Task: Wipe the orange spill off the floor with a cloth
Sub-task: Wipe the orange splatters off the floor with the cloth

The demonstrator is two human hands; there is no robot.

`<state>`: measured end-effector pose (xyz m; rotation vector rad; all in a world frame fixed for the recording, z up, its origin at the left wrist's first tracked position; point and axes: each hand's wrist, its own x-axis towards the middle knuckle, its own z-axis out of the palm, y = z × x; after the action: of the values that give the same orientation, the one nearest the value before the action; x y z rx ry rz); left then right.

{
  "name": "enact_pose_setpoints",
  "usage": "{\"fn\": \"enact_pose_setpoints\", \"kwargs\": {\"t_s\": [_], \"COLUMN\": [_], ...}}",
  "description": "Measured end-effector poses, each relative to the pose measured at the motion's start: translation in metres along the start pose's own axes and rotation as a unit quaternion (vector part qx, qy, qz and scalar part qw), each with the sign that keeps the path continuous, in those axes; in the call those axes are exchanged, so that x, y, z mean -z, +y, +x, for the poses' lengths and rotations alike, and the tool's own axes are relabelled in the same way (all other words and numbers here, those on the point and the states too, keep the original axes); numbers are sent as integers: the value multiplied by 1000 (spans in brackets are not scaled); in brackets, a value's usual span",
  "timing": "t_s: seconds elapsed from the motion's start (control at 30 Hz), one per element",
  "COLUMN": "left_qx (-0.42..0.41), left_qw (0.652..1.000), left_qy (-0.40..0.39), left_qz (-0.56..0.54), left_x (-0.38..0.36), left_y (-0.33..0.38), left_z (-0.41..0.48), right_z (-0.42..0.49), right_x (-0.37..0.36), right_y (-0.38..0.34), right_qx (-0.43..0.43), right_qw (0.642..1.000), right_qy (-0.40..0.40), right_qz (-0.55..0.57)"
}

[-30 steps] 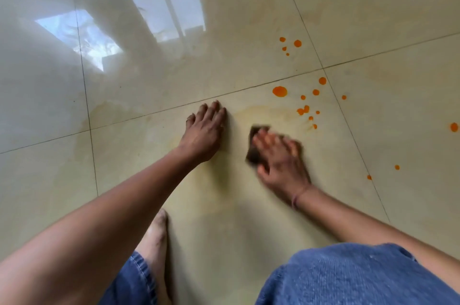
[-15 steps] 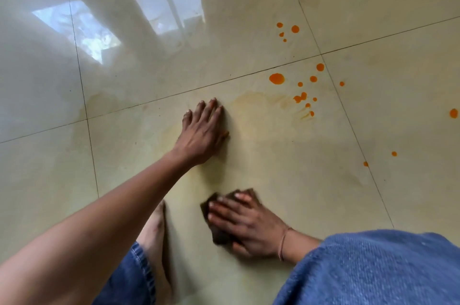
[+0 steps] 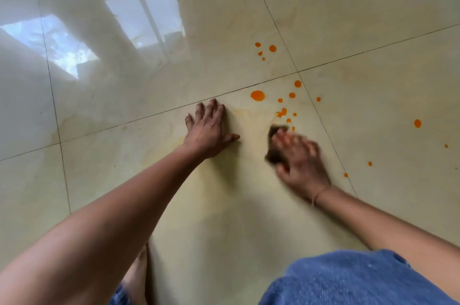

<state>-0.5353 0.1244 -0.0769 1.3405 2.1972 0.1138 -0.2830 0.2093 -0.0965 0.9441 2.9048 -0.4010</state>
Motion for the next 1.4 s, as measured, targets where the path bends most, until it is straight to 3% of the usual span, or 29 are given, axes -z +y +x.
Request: {"fn": "enact_pose_setpoints", "kwargs": {"t_s": [0.07,0.1,0.17,0.27,0.33,0.4,0.47,0.57,0.63,0.7,0.8,0.87,0.97,1.0,1.07,1.17,1.2,1.33,1.4], "left_qx": [3,1,-3,-24,-39,-49,-47,-9,4,-4,-9,-8,-6,-6,-3,6,14,10,-2], "left_qw": [1000,1000,999,999,998,997,998,999,996,991,990,991,991,991,990,990,990,994,995], "left_qy": [12,19,15,-15,-35,-38,-22,-41,-85,-117,-120,-113,-115,-117,-121,-122,-116,-85,-81], "left_qz": [15,21,29,37,32,40,39,19,39,65,68,67,66,63,67,75,73,75,56], "left_x": [-7,-8,-5,8,13,15,17,30,39,41,36,37,39,40,41,41,43,42,43], "left_y": [1,1,-2,-9,-18,-23,-22,-20,-23,-26,-28,-28,-28,-27,-24,-16,-16,-9,3], "left_z": [1,2,0,-3,-2,0,4,14,17,17,18,18,16,15,14,19,20,25,34], "right_z": [51,69,70,13,16,64,115,101,56,63,137,148,63,41,47,119,128,32,11], "right_x": [8,8,-7,-10,-2,7,9,-9,-10,-2,16,9,-9,-6,-2,13,9,-13,-3], "right_y": [6,-7,-47,-53,-15,4,-20,-75,-64,-28,-22,-57,-74,-59,-21,-17,-35,-63,-20], "right_qx": [-177,-196,-112,36,4,-132,-189,-49,42,-5,-182,-141,58,84,31,-177,-168,39,23], "right_qw": [982,977,991,999,1000,990,978,998,999,999,980,987,998,996,999,982,983,999,1000], "right_qy": [57,74,72,-8,22,50,70,39,4,35,59,64,-16,-20,15,55,61,-7,18], "right_qz": [26,35,34,14,14,27,44,32,23,25,48,43,6,-6,0,37,35,7,10]}}
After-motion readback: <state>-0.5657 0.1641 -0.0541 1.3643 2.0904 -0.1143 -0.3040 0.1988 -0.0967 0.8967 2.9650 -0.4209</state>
